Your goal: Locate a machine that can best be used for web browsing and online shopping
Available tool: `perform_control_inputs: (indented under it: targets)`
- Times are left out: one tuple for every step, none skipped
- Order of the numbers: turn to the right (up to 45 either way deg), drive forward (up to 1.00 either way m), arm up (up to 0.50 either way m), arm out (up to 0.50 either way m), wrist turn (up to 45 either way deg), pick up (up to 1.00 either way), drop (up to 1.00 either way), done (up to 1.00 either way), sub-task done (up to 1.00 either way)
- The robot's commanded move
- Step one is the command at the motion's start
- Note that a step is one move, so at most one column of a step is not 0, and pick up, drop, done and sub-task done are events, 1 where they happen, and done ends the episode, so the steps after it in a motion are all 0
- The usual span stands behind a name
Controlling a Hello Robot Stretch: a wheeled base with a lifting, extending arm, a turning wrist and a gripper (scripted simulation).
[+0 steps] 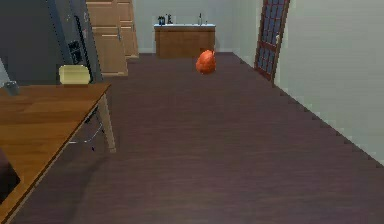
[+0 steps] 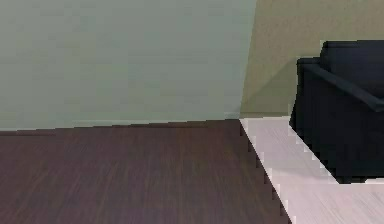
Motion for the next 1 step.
perform_control_inputs:
  targets:
    - [-3.0,0.00,0.00,0.00,0.0,0.00,0.00,0.00,0.00]
